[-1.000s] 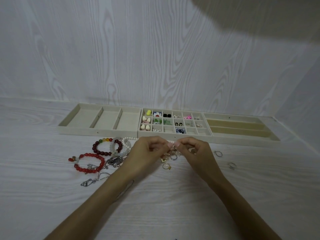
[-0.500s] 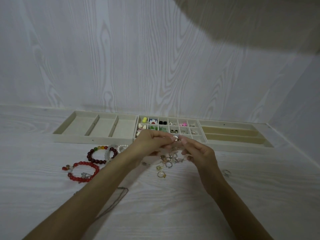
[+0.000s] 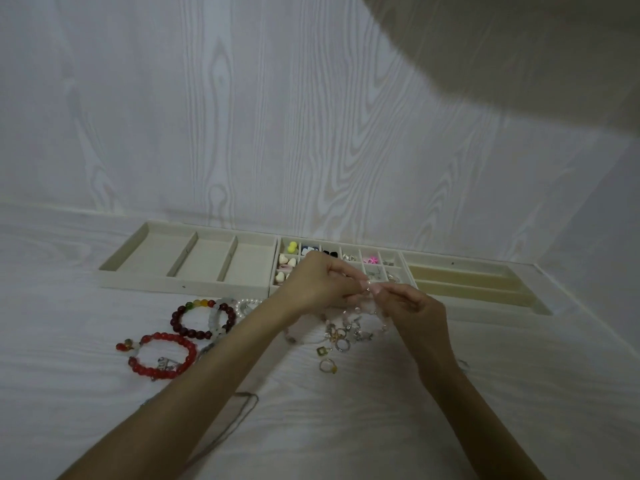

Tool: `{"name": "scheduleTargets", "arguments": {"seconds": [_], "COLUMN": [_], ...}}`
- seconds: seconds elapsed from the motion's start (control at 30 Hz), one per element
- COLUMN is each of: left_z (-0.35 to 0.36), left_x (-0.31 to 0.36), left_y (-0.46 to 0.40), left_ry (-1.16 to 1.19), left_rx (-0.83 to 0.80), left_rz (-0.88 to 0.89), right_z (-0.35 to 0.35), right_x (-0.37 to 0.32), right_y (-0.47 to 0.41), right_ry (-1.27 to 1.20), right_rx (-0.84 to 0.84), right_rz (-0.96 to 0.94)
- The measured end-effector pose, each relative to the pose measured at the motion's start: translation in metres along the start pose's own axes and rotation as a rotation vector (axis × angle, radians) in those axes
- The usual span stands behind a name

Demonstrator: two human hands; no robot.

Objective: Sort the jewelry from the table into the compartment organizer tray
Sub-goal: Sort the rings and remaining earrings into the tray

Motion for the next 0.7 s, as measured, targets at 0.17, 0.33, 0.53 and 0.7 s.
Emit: {"name": "scheduleTargets", "arguments": {"seconds": [0.17, 0.33, 0.53, 0.7], "left_z": [-0.015, -0.027, -0.038, -0.044], "left_x": [0.015, 0.013, 0.008, 0.000], "left_y": [-0.008, -0.014, -0.023, -0.031], "left_ry": [-0.021, 0.089, 0.115, -0.012], "left_rx": [0.093, 0.059, 0.074, -0.024], "left_rz": [0.057, 0.059, 0.089, 0.014], "right_z": [0.012, 0.025, 0.049, 0.056], "right_x": [0.005, 0.013, 0.019, 0.024], "right_y": [-0.019, -0.030, -0.039, -0.048], "right_ry": [-0.014, -0.144, -0.387, -0.371], "right_rx": [-0.025, -0.097, -0.244, -0.344], "right_rz": [0.114, 0.303, 0.526, 0.581]}}
Point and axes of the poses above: each hand's wrist, its own y-axis away from the middle knuckle, its own z-axis out of the palm, x = y × z, the point moved 7 cm from there along -y, towards the middle knuckle, and after that the axes turned 15 degrees about -z, right-handed, at the moved point
